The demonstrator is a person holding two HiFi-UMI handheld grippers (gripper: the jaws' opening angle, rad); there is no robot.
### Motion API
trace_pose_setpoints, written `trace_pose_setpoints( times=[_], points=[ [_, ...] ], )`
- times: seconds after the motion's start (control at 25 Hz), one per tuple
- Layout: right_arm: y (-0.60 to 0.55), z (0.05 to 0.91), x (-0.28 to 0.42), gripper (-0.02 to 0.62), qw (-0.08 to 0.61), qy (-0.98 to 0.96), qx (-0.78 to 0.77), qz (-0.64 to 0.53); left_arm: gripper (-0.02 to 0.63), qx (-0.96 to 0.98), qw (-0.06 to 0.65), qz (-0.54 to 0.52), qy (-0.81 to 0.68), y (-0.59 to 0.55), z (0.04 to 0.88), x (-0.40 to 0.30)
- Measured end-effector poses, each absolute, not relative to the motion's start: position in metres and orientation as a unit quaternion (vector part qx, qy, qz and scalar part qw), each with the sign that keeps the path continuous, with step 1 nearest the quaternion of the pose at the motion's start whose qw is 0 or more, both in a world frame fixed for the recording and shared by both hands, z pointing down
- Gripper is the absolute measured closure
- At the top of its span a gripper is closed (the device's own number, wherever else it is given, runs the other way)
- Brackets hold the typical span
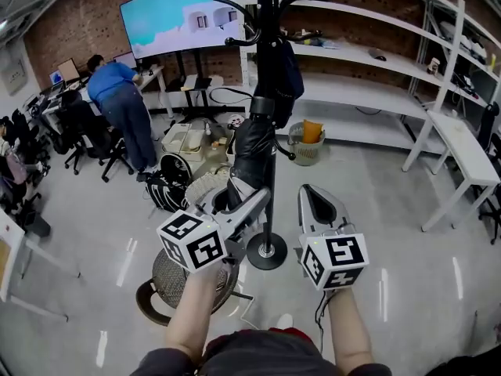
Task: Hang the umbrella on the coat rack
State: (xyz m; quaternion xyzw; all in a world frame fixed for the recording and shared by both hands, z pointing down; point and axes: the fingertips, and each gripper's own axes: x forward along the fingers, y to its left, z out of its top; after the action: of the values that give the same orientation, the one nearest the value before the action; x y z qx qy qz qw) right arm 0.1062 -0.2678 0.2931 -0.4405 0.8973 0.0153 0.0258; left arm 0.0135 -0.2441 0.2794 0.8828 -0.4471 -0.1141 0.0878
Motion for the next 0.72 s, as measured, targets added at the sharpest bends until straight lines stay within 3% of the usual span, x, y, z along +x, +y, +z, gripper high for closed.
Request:
trace_pose_setpoints(
  times=[0.72],
  points=[
    [-0.333,0.239,0.113,0.577,0.067,0.925,-0.362,0.095,0.376,0.869,0.028,-0.162,-0.467,-0.306,0.22,0.014]
  ],
)
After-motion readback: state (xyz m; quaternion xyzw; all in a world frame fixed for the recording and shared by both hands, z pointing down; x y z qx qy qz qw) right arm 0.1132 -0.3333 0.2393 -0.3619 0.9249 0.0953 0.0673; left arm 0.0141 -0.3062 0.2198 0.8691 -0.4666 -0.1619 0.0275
